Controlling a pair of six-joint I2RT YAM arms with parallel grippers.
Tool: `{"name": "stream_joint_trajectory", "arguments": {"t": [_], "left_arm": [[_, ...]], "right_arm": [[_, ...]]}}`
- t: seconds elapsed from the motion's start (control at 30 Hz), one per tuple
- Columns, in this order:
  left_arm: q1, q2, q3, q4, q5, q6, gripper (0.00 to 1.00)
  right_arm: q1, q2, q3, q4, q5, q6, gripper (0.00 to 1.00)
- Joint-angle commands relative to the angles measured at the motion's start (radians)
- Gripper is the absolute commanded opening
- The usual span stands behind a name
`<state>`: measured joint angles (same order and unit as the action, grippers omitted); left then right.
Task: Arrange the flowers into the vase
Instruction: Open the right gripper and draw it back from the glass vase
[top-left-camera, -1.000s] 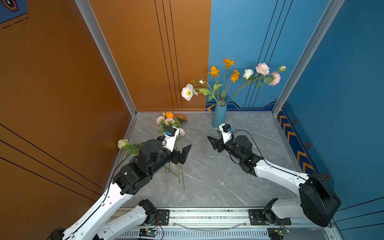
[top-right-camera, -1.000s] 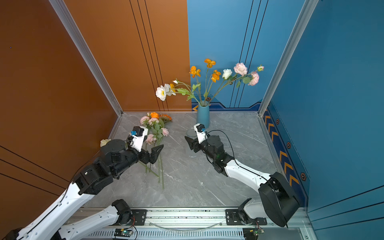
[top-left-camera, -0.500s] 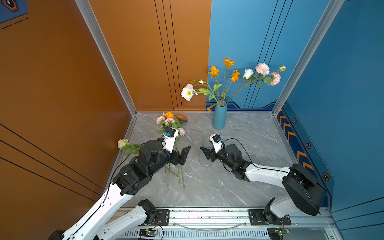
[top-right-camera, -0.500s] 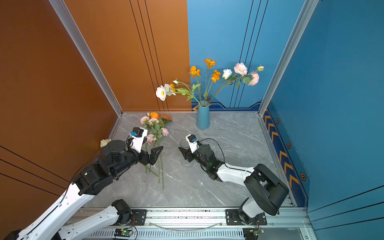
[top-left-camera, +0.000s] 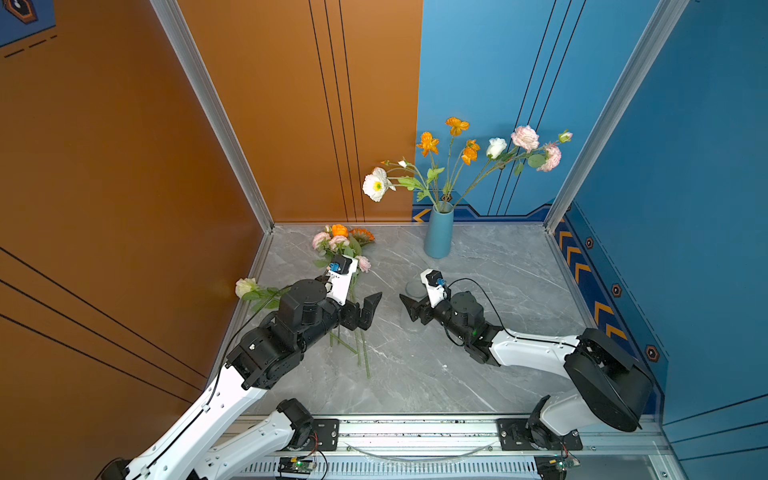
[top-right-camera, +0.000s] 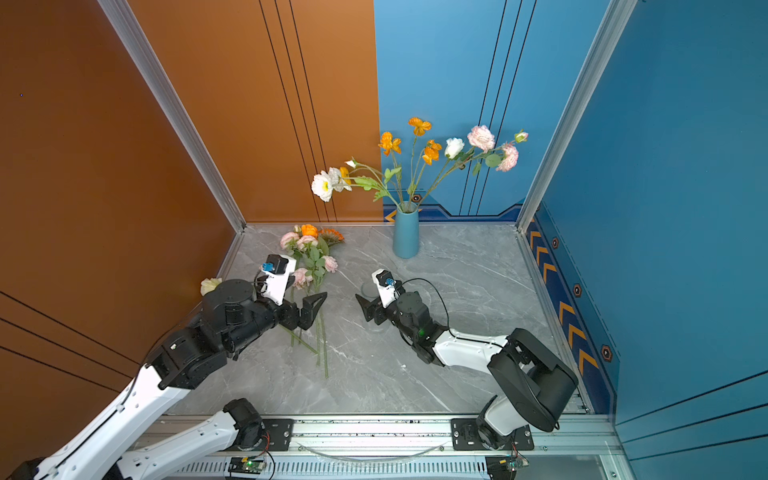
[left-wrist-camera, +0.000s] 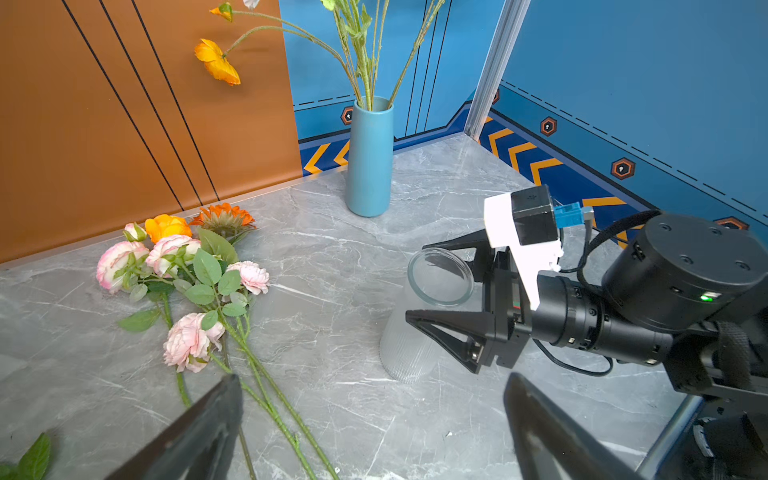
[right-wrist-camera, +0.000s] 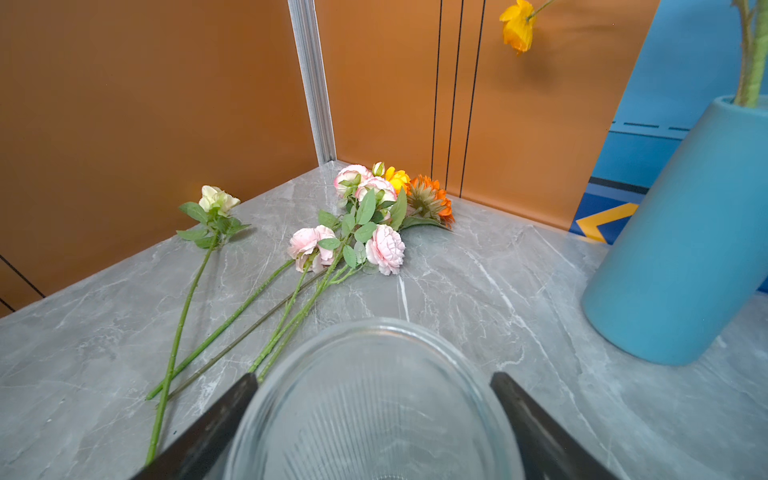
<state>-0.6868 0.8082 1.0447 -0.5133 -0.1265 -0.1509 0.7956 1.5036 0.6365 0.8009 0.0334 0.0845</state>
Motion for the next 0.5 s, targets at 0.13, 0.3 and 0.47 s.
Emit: {"name": "stream_joint_trajectory", "arguments": {"t": [0.13, 0.3, 0.47], "left_arm": [[0.015, 0.003, 0.014, 0.001, -0.017, -0.022, 0.98], [0.029, 0.032, 0.025, -0.003, 0.022, -0.036, 0.98], [0.029, 0.076, 0.035, -0.002, 0.078, -0.045, 0.98]], "right_arm": [[0.017, -0.039, -0.01, -0.007, 0.054, -0.006, 0.97], [0.024, -0.083, -0.045, -0.059, 0.081, -0.005, 1.0], [0.027, -0.143, -0.098, -0.113, 0.111, -0.002, 1.0]]}}
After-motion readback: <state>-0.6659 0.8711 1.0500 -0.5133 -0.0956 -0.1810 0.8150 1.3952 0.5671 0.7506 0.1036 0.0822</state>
